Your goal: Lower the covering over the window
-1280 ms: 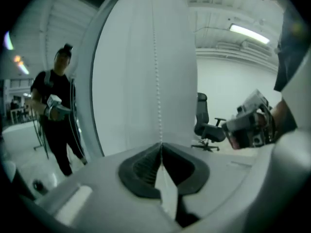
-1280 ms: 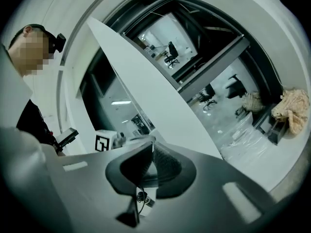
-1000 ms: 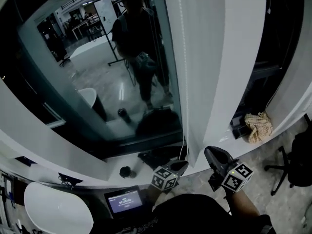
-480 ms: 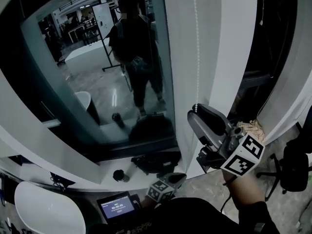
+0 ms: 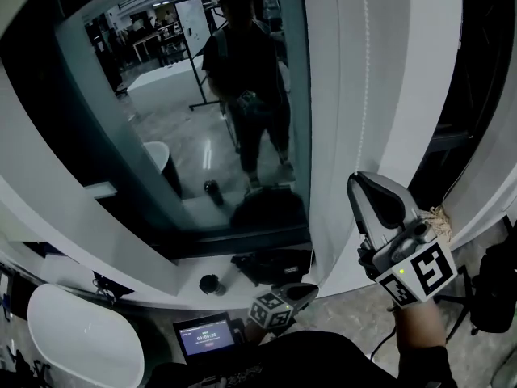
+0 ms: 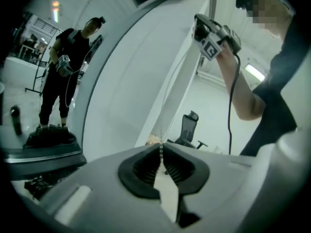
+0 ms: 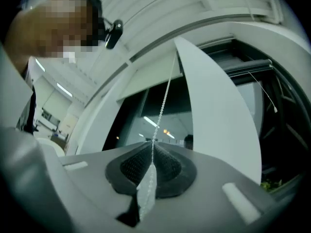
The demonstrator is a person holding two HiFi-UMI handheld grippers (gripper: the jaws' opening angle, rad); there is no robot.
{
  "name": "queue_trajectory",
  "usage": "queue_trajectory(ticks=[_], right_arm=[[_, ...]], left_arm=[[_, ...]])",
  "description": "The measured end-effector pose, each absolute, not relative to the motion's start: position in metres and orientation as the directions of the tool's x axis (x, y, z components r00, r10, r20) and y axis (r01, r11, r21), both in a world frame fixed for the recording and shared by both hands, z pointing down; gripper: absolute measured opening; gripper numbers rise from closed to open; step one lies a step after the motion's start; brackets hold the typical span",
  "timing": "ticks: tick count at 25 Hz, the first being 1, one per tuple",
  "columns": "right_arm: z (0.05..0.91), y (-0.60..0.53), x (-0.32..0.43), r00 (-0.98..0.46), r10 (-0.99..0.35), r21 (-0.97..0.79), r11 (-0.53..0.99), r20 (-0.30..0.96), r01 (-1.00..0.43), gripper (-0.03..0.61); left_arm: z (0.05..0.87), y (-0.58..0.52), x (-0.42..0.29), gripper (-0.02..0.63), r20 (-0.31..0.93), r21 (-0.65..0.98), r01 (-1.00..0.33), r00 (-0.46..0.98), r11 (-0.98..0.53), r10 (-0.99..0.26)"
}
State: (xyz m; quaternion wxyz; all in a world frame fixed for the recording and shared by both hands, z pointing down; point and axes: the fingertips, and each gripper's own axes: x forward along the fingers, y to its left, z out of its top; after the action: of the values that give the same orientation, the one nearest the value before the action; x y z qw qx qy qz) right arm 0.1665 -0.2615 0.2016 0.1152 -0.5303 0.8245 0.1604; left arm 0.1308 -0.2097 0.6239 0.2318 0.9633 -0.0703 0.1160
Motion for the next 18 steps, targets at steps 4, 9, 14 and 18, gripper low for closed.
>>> queue_trajectory(ticks=[4,9,14,18], right_arm=[[0.3,-0.28,0.164,-0.372,-0.917,0.201,0.341,-0.145,-0.918,0.012],[0.425,-0.294,0.172,-0.337,-0.94,0.049,0.34,0.052,-0.939,0.012],[0.465,-0.289,0.184,-0.316,-0.942,-0.034,0.314,0.109,-0.949,0.012],[0.466,-0.29,0.18,-0.324,-0.941,-0.053,0.32,0.1,-0.946,0.012]], left_arm=[[0.589,-0.224,0.113,0.016,0.124,0.434,-0.178,0.983,-0.883,-0.137],[0.527,-0.254,0.077,0.015,-0.003,0.39,-0.21,0.973,-0.896,-0.23],[0.477,-0.274,0.071,0.015,-0.114,0.338,-0.201,0.961,-0.919,-0.252],[0.428,-0.276,0.088,0.015,-0.17,0.262,-0.173,0.96,-0.949,-0.222]])
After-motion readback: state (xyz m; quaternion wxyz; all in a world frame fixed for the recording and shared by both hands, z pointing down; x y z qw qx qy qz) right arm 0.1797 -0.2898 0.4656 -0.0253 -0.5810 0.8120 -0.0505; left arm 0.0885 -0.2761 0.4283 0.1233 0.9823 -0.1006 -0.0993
